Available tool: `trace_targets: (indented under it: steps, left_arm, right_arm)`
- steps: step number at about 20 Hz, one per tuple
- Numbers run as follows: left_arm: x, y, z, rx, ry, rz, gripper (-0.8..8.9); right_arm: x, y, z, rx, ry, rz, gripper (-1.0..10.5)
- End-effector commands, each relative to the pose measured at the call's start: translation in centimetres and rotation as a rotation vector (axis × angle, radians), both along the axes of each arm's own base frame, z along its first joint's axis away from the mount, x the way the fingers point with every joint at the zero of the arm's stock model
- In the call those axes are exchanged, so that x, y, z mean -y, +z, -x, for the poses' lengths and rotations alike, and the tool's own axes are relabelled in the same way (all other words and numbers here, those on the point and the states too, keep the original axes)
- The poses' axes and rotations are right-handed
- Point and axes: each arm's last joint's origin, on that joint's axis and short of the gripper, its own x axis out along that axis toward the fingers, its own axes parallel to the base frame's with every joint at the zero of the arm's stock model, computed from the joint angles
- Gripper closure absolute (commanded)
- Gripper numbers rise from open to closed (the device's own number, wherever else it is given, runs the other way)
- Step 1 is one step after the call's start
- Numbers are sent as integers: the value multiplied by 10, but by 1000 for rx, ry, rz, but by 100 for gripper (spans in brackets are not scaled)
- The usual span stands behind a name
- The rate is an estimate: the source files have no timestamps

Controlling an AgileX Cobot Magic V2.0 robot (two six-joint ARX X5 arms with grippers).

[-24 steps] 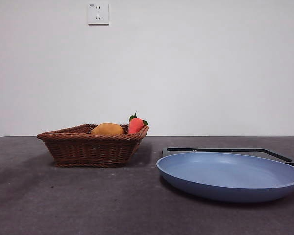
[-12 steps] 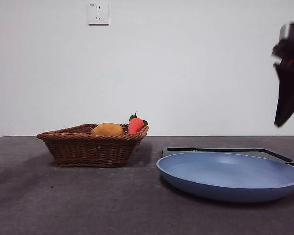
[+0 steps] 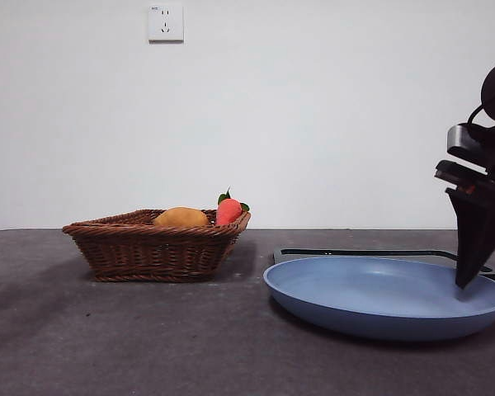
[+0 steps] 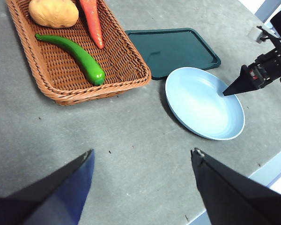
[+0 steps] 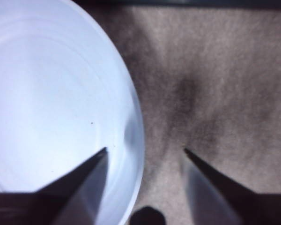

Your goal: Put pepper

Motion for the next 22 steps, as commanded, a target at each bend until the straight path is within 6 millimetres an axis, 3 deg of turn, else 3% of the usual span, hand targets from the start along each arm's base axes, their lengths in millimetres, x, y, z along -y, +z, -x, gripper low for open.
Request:
trace_targets:
  steps: [1,6,11,16,22]
  left_arm:
    - [0,5,0,20,-3,4,450]
    - [0,5,-2,13,0,3,450]
    - [1,6,-10,17,15,18,450]
    - [11,13,-44,-11,35,34,452]
    - [49,28,-113,-71,71,-103,452]
  right_arm:
    - [-2,-3,-5,1,10,-1,797]
    - [-2,-3,-5,-1,9,-1,945]
    - [-1,-2,-5,-3,-2,-6,944]
    - [0,30,5,100,-21,-47,944]
    - [13,86,36,272,-71,-64,944]
